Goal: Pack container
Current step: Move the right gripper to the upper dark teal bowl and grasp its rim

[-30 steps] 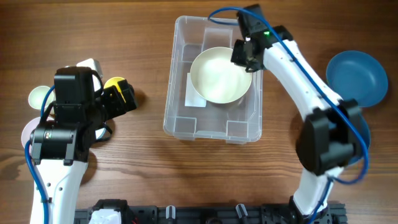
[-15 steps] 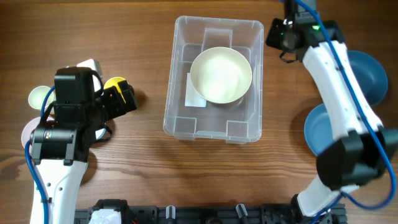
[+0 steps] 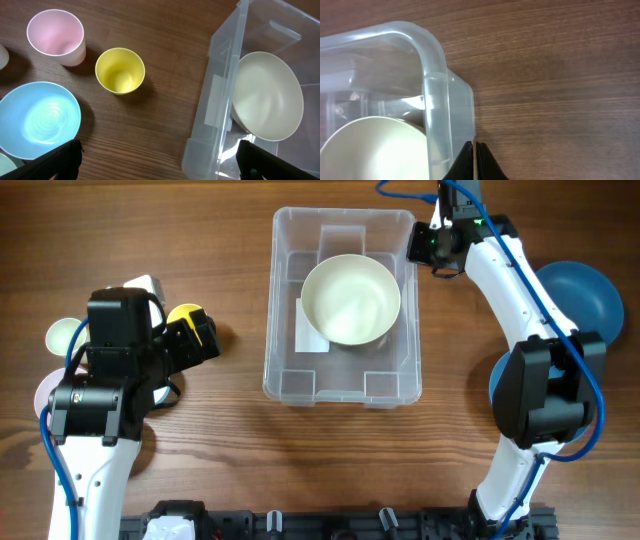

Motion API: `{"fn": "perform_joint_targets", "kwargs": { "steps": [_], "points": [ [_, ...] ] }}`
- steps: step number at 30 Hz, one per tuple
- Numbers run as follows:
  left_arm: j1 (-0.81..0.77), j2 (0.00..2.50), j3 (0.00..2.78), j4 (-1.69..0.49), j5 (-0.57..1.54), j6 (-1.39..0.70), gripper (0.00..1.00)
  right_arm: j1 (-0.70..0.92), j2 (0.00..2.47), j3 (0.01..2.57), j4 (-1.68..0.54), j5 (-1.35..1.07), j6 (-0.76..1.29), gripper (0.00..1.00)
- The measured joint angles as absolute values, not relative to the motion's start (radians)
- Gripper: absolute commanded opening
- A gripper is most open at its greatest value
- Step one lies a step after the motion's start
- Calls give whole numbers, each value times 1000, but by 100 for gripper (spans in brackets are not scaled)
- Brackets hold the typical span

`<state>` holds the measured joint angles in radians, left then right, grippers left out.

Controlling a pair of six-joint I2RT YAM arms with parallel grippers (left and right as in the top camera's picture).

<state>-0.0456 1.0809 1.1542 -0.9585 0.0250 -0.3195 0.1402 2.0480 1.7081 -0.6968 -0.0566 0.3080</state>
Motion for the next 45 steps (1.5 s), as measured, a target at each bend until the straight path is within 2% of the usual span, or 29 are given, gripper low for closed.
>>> {"fn": "perform_joint_targets", "kwargs": {
  "steps": [10,14,15,16,17,19,20,26,31,38,45],
  "points": [
    [-46,1081,1154,-958,25,-319,100,139,2048,1708,-675,-131,263,4],
    [-46,1081,1154,-959,25,-319,100,127,2048,1708,-732,-81,327,13],
    [-46,1081,1154,-958,25,-319,100,117,2043,1708,-762,-57,354,18],
    [-46,1081,1154,-959,25,-319,100,101,2035,1707,-791,-33,377,41],
    [-46,1081,1154,-958,25,-319,100,78,2017,1706,-814,-12,397,50],
    [-46,1081,1154,-958,25,-319,100,17,1954,1706,-869,25,424,52],
    [-46,1081,1154,-959,25,-319,100,-19,1912,1706,-902,40,431,57],
    [-46,1081,1154,-959,25,-319,100,-326,1670,1707,-1034,72,492,59],
    [-46,1081,1154,-959,25,-319,100,-570,1693,1693,-1092,36,506,61],
    [-46,1081,1154,-959,25,-319,100,-694,1740,1465,-949,22,505,61],
    [-46,1081,1154,-959,25,-319,100,-722,1787,1314,-751,13,504,58]
  ]
}}
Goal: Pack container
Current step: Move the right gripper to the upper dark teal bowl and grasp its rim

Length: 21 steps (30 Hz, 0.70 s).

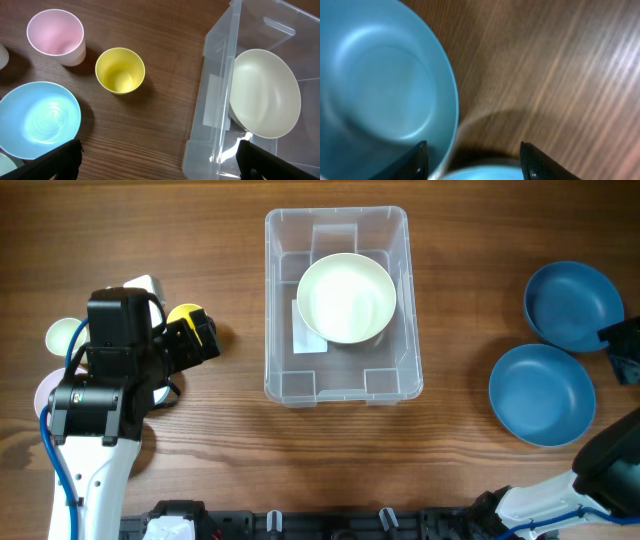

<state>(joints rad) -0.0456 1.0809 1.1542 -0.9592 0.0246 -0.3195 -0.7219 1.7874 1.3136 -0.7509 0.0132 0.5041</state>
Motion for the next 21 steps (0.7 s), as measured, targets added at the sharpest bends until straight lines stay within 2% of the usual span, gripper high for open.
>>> {"fn": "perform_joint_targets", "kwargs": {
  "steps": [2,7,13,17,21],
  "points": [
    [-46,1081,1154,-960,25,-319,100,-722,1806,1303,-716,0,504,57],
    [-46,1081,1154,-960,25,-319,100,-722,1871,1296,-651,-30,500,47],
    [-46,1081,1154,-962,25,-319,99,-722,1960,1296,-599,-86,500,26],
    [-46,1081,1154,-962,25,-319,100,-722,1982,1295,-596,-97,496,4],
    [-46,1081,1154,-962,25,-319,100,-721,1982,1295,-587,-105,503,5]
  ]
}}
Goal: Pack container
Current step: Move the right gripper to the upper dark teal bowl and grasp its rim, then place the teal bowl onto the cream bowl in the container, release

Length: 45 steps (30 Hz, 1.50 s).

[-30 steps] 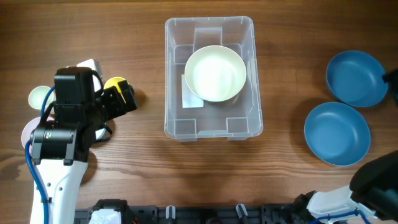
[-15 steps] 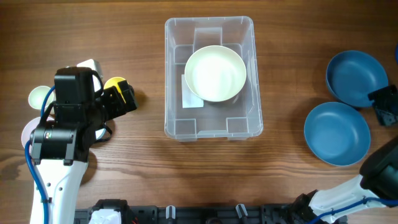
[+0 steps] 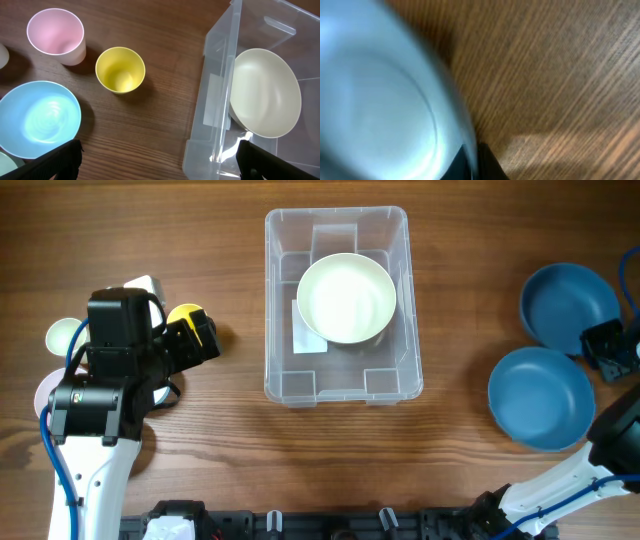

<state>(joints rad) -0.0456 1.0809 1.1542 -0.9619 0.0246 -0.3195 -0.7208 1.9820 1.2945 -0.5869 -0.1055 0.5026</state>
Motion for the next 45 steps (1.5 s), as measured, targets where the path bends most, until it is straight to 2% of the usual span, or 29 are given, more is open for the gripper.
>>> {"fn": "perform_joint_targets", "kwargs": {
  "steps": [8,12,17,19,23,24,29,32,38,45],
  "points": [
    [-46,1081,1154,-962,25,-319,100,-715,1977,1295,-590,-196,500,4],
    [-46,1081,1154,-962,25,-319,100,-665,1885,1301,-622,-210,470,4],
    [-46,1081,1154,-962,25,-319,100,-480,1641,1386,-672,-219,381,4],
    [-46,1081,1154,-962,25,-319,100,-350,1549,1433,-720,-225,342,4],
    [-46,1081,1154,-962,25,-319,100,-154,1497,1479,-770,-234,307,4],
    [-46,1081,1154,-962,25,-319,100,-60,1499,1482,-772,-226,304,4],
    [-46,1081,1154,-962,25,-319,100,200,1525,1515,-825,-101,281,4],
    [-46,1081,1154,-962,25,-319,100,272,1600,1652,-925,-39,274,4],
    [-46,1081,1154,-962,25,-319,100,298,1784,1908,-1045,-7,266,4],
    [-46,1081,1154,-962,25,-319,100,298,2035,1922,-1085,-10,263,4]
  ]
}}
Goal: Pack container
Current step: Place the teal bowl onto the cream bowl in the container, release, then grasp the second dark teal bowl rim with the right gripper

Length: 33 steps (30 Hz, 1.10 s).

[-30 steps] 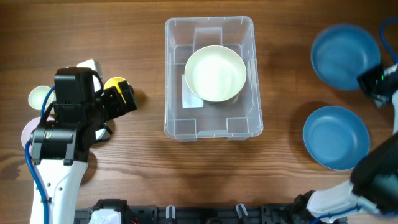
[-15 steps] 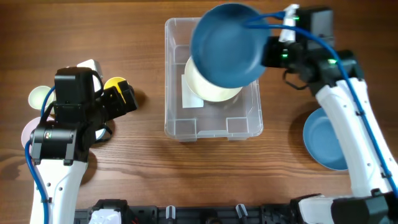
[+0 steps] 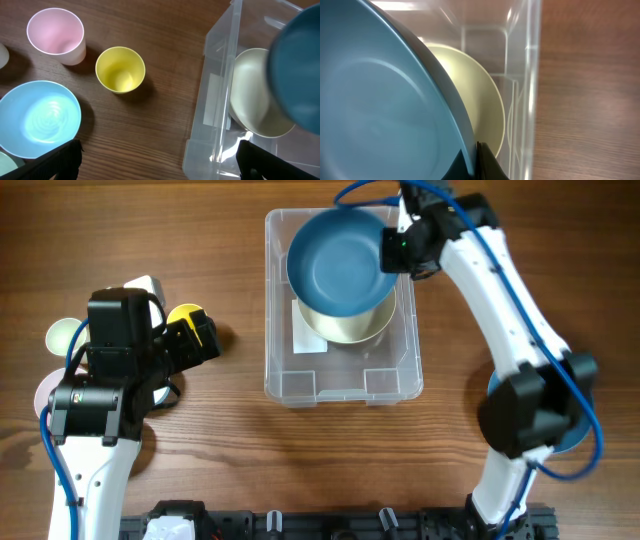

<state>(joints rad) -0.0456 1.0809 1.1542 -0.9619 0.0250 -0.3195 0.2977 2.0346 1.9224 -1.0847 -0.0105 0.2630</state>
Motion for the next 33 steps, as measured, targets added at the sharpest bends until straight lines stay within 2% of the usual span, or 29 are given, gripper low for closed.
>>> {"fn": "perform_joint_targets", "kwargs": {
  "steps": [2,3,4,6,7,16,17,18,19,26,31,33],
  "points": [
    [-46,1081,1154,-962,25,-319,100,298,2081,1922,-1085,-10,263,4],
    [-46,1081,1154,-962,25,-319,100,298,2099,1922,-1084,-10,263,8],
    [-46,1081,1154,-962,25,-319,100,298,2111,1922,-1078,-10,263,13],
    [-46,1081,1154,-962,25,-319,100,298,2119,1922,-1058,-12,260,32],
    [-46,1081,1154,-962,25,-319,100,298,2119,1923,-1050,-14,263,36],
    [-46,1081,1154,-962,25,-319,100,296,2051,1923,-1056,33,297,40],
    [-46,1081,1154,-962,25,-319,100,293,2013,1923,-1065,62,320,41],
    [-46,1081,1154,-962,25,-319,100,281,1940,1923,-1077,99,354,50],
    [-46,1081,1154,-962,25,-319,100,265,1880,1923,-1083,117,375,50],
    [-46,1081,1154,-963,25,-319,100,-30,1507,1948,-1348,160,575,52],
    [-46,1081,1154,-963,25,-319,100,-199,1448,1939,-1547,149,657,54],
    [-46,1081,1154,-963,25,-319,100,-267,1419,1911,-1563,146,662,62]
  ]
}}
